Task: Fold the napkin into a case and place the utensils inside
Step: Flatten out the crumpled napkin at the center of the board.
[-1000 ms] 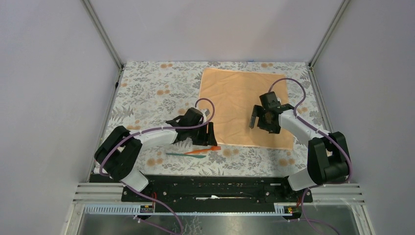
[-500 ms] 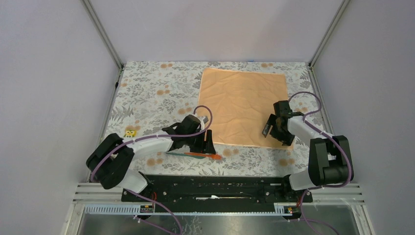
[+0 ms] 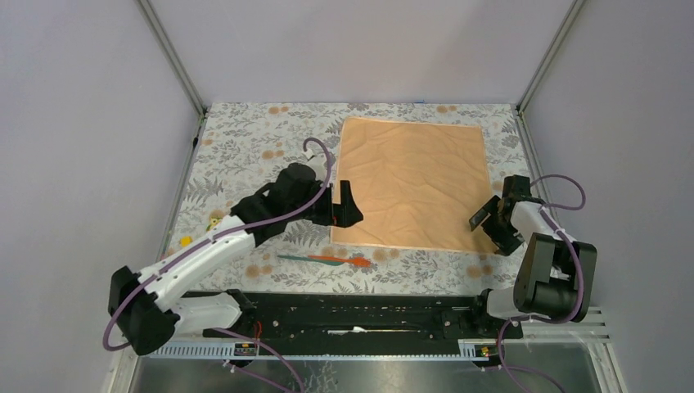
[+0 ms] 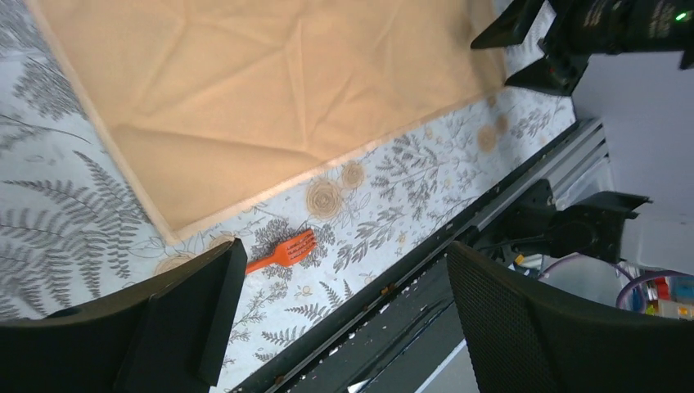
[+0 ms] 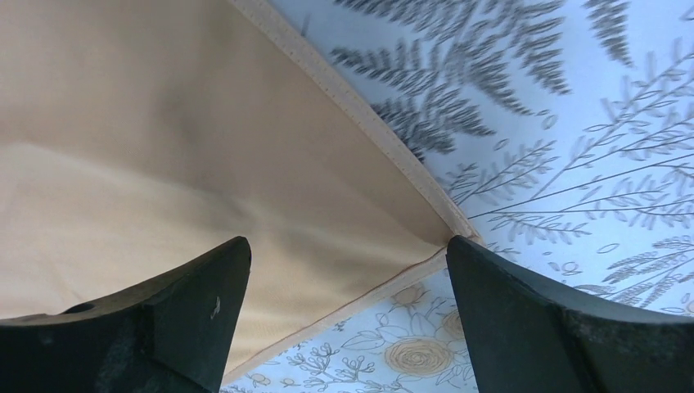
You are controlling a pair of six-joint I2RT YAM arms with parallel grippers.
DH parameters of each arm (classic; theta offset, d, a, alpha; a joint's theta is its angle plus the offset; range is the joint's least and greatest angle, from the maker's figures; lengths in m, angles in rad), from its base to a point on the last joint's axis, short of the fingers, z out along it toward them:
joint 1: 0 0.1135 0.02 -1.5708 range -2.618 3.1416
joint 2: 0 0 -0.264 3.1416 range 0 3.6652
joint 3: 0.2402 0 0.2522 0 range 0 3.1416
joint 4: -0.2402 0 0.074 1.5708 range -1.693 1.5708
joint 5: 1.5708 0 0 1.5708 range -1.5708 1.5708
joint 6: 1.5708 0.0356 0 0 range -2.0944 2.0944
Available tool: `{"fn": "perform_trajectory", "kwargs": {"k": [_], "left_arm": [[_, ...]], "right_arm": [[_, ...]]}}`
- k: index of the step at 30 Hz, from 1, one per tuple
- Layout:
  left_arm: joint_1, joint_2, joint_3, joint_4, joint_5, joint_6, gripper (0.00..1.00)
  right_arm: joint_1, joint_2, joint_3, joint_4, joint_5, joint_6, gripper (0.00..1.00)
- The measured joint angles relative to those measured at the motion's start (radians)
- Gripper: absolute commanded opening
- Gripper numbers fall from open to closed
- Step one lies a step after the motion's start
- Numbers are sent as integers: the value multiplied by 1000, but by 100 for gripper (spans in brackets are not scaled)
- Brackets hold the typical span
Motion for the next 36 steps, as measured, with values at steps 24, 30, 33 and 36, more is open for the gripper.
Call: {"fn": "perform_trajectory", "kwargs": {"k": [24,30,33,36], "left_arm": [[5,-169,53,-164,-273,3,99],[6,-18,26,-98,-170,-41,99],[6,68,3,-63,-97,-65,99],[6,95,-8,-56,-61,-77,99]], "right_arm": [[513,-66,205,-43,-140,-210,100],[493,-62,204,-99,-23,-135,100],[366,-93,172,-120,43,-42,100],[205,-165,103,-137,108,29,100]]}}
